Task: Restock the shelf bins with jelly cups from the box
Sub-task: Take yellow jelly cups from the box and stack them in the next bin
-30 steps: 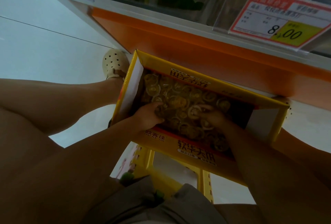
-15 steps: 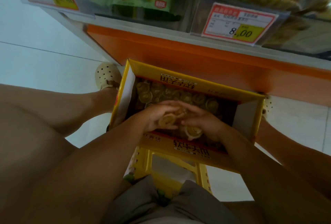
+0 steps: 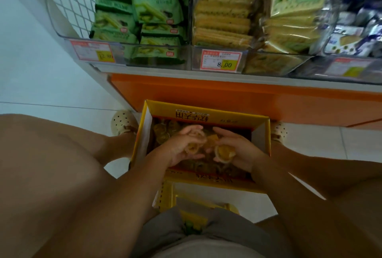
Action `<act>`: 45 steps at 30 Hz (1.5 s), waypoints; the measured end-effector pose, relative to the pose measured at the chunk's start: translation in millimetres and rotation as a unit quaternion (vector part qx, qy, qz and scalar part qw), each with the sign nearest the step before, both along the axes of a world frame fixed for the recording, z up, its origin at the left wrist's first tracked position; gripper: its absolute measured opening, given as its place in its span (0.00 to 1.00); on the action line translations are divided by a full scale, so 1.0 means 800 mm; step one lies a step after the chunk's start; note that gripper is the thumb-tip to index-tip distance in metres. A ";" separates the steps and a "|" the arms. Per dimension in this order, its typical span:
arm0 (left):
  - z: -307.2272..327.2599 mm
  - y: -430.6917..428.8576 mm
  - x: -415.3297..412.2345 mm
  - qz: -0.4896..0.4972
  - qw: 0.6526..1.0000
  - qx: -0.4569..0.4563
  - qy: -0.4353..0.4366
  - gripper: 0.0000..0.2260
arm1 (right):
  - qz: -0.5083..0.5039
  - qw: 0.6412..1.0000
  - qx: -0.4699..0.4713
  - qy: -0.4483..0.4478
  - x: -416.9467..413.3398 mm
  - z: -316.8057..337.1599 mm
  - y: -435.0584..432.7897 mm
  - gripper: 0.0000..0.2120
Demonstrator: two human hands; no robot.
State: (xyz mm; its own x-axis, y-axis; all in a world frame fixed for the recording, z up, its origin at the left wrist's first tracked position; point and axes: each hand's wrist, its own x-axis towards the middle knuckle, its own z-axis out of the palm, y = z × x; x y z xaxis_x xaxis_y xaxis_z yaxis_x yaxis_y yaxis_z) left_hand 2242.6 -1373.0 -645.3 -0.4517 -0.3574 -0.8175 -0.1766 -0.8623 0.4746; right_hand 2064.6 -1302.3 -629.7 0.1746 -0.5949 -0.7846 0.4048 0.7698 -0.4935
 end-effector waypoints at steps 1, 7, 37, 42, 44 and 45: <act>0.007 0.002 0.000 0.002 1.000 -0.012 0.000 0.17 | -0.001 1.000 -0.015 -0.010 -0.002 0.009 0.003 0.26; 0.043 0.019 -0.002 0.022 0.999 -0.033 -0.007 0.16 | -0.024 0.997 -0.060 -0.042 -0.001 0.051 0.025 0.28; 0.357 -0.015 -0.086 0.018 0.916 -0.370 0.152 0.11 | -0.234 0.817 -0.368 0.378 -0.053 0.367 0.012 0.06; 0.450 -0.034 -0.074 0.044 0.884 -0.432 0.174 0.12 | -0.310 0.750 -0.419 0.408 -0.083 0.468 -0.023 0.06; 0.471 -0.037 -0.067 0.053 0.877 -0.447 0.169 0.14 | -0.317 0.736 -0.412 0.433 -0.098 0.498 -0.044 0.07; 0.479 -0.037 -0.063 0.054 0.875 -0.452 0.167 0.15 | -0.311 0.732 -0.403 0.453 -0.105 0.511 -0.055 0.07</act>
State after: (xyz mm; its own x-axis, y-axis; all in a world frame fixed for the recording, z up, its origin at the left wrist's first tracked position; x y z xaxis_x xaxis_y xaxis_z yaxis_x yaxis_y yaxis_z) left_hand 2191.9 -1403.0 -262.3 -0.5355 -0.8445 -0.0077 0.1610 -0.1111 0.9807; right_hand 1980.9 -1346.3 -221.2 -0.7016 -0.6717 0.2379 -0.2208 -0.1126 -0.9688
